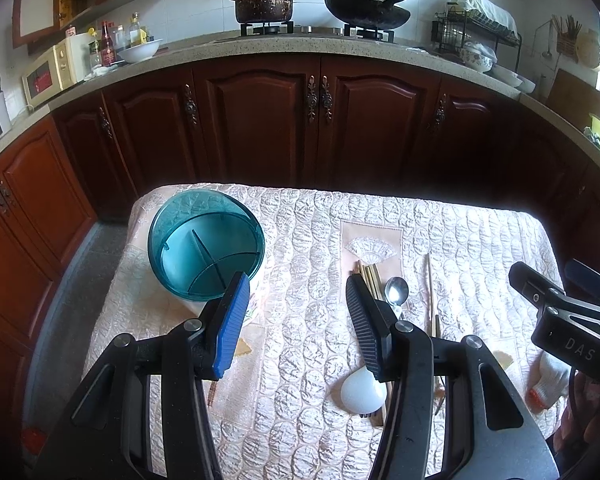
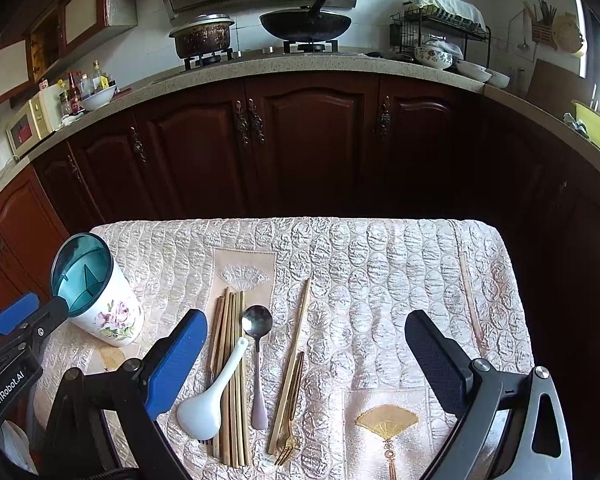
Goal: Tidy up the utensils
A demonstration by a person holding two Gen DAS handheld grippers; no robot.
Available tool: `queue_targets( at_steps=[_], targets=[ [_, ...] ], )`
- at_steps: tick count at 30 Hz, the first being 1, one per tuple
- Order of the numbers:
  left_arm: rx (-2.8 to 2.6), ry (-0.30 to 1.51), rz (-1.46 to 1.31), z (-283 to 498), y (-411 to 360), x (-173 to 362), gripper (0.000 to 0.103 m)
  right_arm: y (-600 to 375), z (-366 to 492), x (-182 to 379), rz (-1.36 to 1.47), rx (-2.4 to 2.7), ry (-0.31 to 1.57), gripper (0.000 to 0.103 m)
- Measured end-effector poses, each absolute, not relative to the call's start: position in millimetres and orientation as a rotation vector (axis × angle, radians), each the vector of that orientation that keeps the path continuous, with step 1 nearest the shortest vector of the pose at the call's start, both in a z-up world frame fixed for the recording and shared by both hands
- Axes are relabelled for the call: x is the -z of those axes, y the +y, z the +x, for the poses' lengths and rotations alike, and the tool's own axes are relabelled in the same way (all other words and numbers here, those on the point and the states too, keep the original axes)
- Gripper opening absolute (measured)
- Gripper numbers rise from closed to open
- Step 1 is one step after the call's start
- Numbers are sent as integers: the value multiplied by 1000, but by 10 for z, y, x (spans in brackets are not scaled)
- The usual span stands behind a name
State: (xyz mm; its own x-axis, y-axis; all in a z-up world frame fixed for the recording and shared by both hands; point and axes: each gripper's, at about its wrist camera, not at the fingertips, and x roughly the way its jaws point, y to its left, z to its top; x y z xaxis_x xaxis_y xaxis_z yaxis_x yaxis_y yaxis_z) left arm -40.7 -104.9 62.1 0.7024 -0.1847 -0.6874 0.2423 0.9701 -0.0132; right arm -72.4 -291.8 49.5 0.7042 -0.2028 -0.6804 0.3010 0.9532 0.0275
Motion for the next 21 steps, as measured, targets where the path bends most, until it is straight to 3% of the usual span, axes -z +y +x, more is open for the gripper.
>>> queue_targets(
  at_steps=[21],
  targets=[
    [237,793,78,-364,-1029,-502,50,-2941,-692,-388,138,270,761,98]
  ],
)
